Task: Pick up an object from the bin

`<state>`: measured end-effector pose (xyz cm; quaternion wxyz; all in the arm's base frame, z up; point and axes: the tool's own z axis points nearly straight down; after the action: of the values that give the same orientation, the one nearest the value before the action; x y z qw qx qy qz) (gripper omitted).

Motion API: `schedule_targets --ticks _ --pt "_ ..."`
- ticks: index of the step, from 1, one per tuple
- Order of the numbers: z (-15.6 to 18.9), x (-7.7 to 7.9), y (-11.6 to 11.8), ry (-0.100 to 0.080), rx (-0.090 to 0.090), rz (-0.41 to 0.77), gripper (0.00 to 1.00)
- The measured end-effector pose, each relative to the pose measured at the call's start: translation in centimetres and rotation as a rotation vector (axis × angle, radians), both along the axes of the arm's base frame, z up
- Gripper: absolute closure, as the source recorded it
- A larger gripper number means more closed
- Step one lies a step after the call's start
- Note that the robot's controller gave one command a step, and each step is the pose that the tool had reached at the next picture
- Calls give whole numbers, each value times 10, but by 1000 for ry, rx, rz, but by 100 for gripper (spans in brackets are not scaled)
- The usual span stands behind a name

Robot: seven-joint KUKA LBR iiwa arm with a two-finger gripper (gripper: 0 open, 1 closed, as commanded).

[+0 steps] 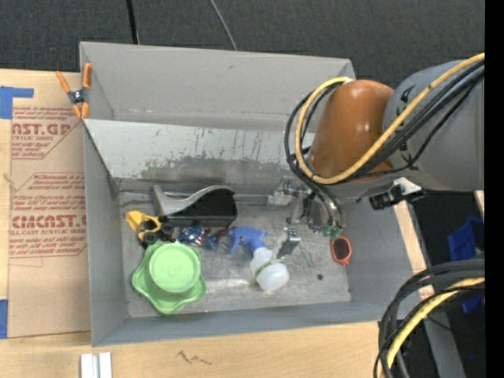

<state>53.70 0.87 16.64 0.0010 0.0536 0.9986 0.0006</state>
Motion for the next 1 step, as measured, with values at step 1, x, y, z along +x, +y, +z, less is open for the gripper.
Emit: schedule_targets --ticks 1 --pt "-30 6 32 1 -1 33 0"
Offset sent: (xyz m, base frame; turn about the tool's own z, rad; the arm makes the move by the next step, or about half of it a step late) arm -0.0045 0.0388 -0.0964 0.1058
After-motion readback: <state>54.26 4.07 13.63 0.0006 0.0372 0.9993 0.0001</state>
